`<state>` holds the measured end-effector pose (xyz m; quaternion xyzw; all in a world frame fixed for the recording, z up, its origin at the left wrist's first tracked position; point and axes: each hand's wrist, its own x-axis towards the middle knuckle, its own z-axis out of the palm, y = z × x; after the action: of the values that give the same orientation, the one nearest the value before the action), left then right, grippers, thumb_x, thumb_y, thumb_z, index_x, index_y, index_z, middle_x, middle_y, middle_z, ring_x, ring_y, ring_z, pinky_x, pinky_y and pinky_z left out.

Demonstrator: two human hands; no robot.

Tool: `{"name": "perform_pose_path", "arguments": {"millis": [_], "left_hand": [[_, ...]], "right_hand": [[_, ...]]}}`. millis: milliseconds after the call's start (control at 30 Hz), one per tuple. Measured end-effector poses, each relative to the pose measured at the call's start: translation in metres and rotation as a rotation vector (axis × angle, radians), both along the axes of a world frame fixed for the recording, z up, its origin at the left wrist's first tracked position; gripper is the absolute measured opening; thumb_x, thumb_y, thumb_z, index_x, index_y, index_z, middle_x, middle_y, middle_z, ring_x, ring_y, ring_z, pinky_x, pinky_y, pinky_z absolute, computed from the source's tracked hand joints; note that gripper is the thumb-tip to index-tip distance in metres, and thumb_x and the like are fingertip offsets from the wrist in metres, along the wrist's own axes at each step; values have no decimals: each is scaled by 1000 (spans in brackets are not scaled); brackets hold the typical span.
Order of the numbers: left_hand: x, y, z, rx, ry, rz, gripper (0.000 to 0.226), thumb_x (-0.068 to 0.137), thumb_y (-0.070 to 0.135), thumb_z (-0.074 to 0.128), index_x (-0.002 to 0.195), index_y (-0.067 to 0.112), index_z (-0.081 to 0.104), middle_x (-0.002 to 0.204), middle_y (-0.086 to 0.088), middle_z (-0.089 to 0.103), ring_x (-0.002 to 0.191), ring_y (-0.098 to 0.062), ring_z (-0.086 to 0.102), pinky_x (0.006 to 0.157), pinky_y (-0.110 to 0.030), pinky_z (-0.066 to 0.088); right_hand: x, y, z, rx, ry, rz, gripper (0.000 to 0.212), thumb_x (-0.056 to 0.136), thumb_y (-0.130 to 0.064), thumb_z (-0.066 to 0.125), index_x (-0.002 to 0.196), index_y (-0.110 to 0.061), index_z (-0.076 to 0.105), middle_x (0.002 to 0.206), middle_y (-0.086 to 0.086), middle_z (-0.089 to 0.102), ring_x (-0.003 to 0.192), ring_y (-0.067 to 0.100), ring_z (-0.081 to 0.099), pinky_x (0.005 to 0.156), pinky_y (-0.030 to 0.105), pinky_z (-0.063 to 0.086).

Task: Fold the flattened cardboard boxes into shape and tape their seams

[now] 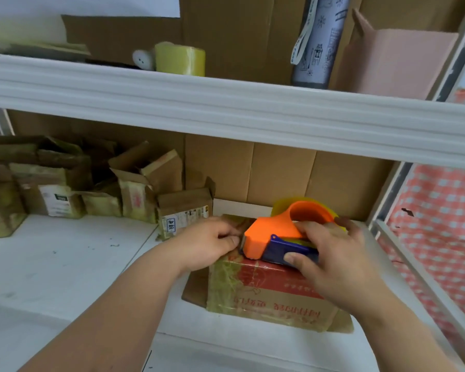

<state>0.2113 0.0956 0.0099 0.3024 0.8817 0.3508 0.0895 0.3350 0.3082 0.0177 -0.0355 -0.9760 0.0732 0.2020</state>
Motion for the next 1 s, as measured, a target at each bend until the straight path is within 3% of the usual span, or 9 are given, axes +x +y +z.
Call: {"name": "perform_pose_path", "arguments": {"millis": [100,200,267,367,533,700,867,1000], "left_hand": [[1,-6,3,76,-77,-29,27,99,25,56,122,35,66,124,16,60,115,-4,56,100,-30,47],[4,-8,5,305,-181,14,28,100,15,54,112,35,70,118,23,60,98,11,59,74,-5,47],[5,-7,5,447,-186,54,24,100,17,56,106,33,72,112,25,62,91,17,59,66,-1,43],[7,-7,9,541,-215,44,24,100,19,55,107,34,73,104,20,71,92,13,62,76,-10,43],[1,-1,13,402,-346,-75,30,94,8,62,115,27,70,107,10,74,99,-2,68,87,-21,51],[0,6,5,525,-467,-48,25,89,5,69,112,11,71,98,-2,76,87,-9,72,68,-14,52],[-5,4,3,580,-527,-64,21,91,9,64,109,14,74,102,-5,76,96,-14,71,74,-18,53],[-6,9,4,564,-485,-39,16,95,9,61,96,16,75,88,1,76,83,-9,69,66,-13,51]], "right_hand": [[-2,0,1,-22,0,9,43,83,-58,51,120,-36,57,112,-11,65,109,16,57,108,40,19],[-2,0,3,-53,-13,12,43,83,-59,49,120,-38,55,112,-15,62,108,12,56,110,40,22],[-3,0,3,-68,-8,18,44,82,-60,49,120,-39,55,111,-17,61,107,10,55,111,40,22],[-5,2,3,-98,5,35,39,82,-59,51,116,-41,55,105,-21,57,101,9,55,110,40,25],[-6,5,7,-161,64,62,26,88,-48,66,105,-47,46,96,-25,51,84,-5,43,107,42,32],[-6,4,8,-212,73,63,33,87,-43,71,107,-48,46,95,-32,48,86,-6,44,105,48,38],[-5,6,11,-241,68,86,27,85,-52,66,104,-50,47,93,-40,46,91,-12,46,101,49,42],[-5,8,12,-244,36,86,28,86,-48,68,104,-52,46,95,-40,45,93,-13,46,103,50,42]]}}
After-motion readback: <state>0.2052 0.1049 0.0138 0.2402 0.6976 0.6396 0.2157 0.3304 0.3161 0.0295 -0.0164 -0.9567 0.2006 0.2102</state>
